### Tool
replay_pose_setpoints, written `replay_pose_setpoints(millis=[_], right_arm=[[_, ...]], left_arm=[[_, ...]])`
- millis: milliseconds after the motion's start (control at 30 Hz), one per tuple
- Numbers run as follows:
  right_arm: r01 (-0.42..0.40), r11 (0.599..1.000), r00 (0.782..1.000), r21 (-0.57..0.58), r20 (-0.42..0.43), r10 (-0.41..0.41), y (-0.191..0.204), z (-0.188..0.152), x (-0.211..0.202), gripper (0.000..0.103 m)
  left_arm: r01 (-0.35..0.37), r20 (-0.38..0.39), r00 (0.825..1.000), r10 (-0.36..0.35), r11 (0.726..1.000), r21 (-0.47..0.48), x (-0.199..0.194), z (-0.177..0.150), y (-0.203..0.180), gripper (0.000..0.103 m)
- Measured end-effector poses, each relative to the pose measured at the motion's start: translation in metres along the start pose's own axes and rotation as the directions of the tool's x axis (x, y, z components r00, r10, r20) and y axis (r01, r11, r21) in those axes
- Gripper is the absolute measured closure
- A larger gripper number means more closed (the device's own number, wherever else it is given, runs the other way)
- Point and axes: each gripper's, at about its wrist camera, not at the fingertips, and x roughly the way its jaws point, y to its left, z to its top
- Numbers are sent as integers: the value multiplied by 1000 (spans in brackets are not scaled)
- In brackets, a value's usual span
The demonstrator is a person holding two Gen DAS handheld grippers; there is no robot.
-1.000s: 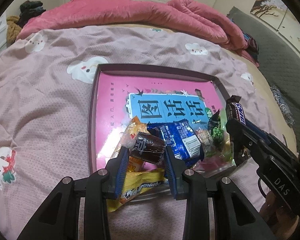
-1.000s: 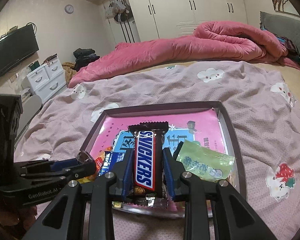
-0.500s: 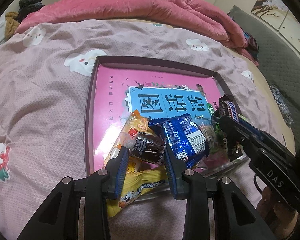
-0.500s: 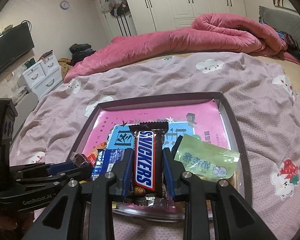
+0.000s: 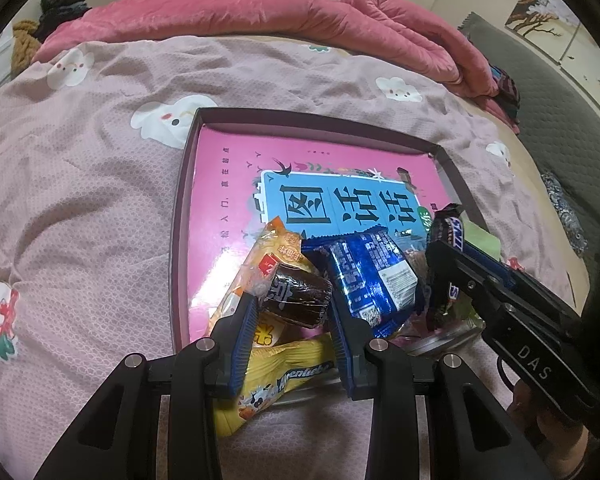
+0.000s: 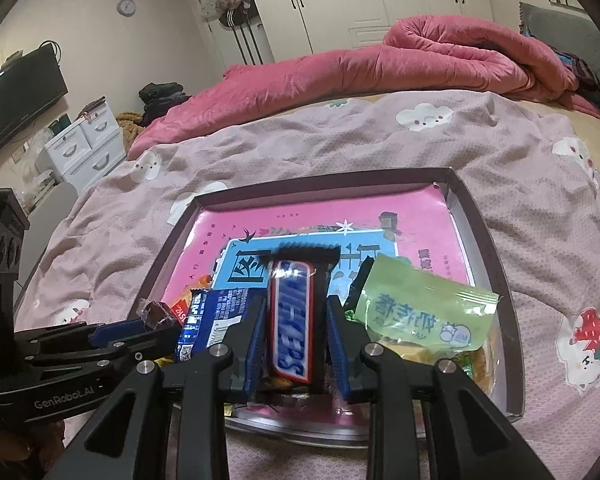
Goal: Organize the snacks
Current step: 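Lower the chocolate and Snickers bar into the tray and open both grippers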
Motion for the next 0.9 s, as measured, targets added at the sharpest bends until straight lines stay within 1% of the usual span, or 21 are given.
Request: replay_pose_setpoints(millis=[367, 733, 900], right_arm=[[-23, 1000, 1000, 9, 0, 23, 0, -1, -1, 73], [-25, 1000, 1000, 14, -15, 25, 0, -4, -8, 73], [-16, 1000, 1000, 14, -7, 16, 0, -7, -16, 73]], left_arm=[[-3, 1, 1000, 3, 1000, -5, 1, 0, 1, 66], [-4, 1, 1000, 4, 1000, -3, 1, 0, 0, 66], [-1, 2, 1000, 1, 1000, -5, 0, 0, 1, 66]])
